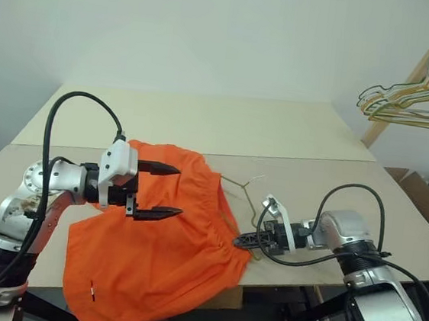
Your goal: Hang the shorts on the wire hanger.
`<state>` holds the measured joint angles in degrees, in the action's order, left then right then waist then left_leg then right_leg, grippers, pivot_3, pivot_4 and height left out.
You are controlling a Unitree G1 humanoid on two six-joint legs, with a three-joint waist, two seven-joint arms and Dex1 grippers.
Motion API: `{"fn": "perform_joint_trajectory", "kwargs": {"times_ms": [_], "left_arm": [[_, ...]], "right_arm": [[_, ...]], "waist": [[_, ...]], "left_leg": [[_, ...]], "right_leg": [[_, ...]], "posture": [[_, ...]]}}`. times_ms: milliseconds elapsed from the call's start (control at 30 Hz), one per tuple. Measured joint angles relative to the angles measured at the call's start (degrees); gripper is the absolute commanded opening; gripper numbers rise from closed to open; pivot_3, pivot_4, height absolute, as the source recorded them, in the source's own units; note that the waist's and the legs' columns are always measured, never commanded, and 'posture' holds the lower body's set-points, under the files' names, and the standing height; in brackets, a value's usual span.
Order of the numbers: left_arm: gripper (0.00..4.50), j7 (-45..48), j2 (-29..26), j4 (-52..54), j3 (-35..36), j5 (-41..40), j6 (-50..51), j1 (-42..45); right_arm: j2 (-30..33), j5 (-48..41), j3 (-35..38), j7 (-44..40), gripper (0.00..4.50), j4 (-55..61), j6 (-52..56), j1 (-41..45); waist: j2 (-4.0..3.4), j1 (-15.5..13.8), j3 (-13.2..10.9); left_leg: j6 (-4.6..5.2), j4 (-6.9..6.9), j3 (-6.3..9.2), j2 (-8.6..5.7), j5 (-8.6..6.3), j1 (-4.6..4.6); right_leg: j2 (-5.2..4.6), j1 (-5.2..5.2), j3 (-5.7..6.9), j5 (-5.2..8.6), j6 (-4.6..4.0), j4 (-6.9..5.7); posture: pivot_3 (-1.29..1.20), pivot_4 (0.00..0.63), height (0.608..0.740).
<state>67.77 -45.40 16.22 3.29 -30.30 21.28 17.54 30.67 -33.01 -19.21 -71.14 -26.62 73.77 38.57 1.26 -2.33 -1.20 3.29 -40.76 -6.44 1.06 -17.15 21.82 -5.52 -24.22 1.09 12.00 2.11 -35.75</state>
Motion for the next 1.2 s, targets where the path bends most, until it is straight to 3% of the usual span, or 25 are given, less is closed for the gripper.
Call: {"fn": "perform_joint_trajectory", "kwargs": {"times_ms": [267, 500, 700, 933, 1100, 1200], "left_arm": [[4.48, -0.01, 0.0, 0.02, 0.01, 0.31, -0.13, -0.1], [4.48, -0.02, 0.05, 0.01, 0.01, 0.77, -0.15, -0.11], [4.48, 0.28, 0.1, -0.61, -0.08, 0.82, -0.16, 0.37], [4.48, 1.54, 0.81, -8.54, -1.38, 3.05, -3.85, 9.83], [4.48, 3.05, 1.72, -17.57, -2.28, 5.73, -8.49, 18.19], [4.48, 5.06, 1.87, -25.19, -2.62, 7.78, -11.91, 25.35]], "right_arm": [[-0.36, 3.14, -4.98, -3.28, 0.0, -4.07, -0.16, 4.08], [-1.74, 4.03, 0.95, 0.07, 0.0, -8.52, -2.55, 5.36], [1.7, 4.36, 8.66, 7.83, 0.0, 8.91, -6.5, -1.77], [6.36, 9.6, 9.57, 18.19, 0.0, 34.08, -15.38, -6.45], [10.46, 12.47, 9.03, 19.32, 0.0, 40.75, -20.42, -5.38], [13.95, 16.52, 4.63, 18.36, 0.0, 42.1, -24.05, -2.93]], "waist": [[0.0, -0.07, 0.0], [-0.01, -0.21, -0.01], [-0.02, -0.32, -0.01], [-0.04, 0.23, -0.03], [-0.04, 0.7, -0.03], [-0.03, 1.59, -0.03]], "left_leg": [[-0.01, 0.0, 0.0, 0.0, 0.0, 0.01], [-0.09, 0.0, 0.0, -0.01, 0.04, 0.12], [-0.1, 0.0, 0.02, 0.0, 0.03, 0.22], [-0.09, -0.01, 0.0, -0.02, 0.02, 0.14], [-0.08, -0.02, -0.02, -0.04, 0.02, 0.18], [-0.06, -0.09, -0.01, -0.06, 0.02, 0.27]], "right_leg": [[-0.01, -0.01, 0.02, 0.0, 0.0, -0.01], [-0.02, -0.1, 0.03, 0.0, 0.0, -0.02], [-0.03, -0.15, 0.07, 0.0, 0.0, 0.0], [-0.04, -0.13, 0.06, 0.0, 0.01, 0.0], [-0.03, -0.1, 0.08, 0.01, 0.01, 0.07], [-0.03, -0.11, 0.15, 0.01, 0.01, 0.12]], "posture": [[0.14, 0.0, 0.74], [0.13, 0.0, 0.74], [0.09, 0.0, 0.74], [0.04, 0.0, 0.74], [0.0, 0.0, 0.74], [-0.02, 0.0, 0.74]]}}
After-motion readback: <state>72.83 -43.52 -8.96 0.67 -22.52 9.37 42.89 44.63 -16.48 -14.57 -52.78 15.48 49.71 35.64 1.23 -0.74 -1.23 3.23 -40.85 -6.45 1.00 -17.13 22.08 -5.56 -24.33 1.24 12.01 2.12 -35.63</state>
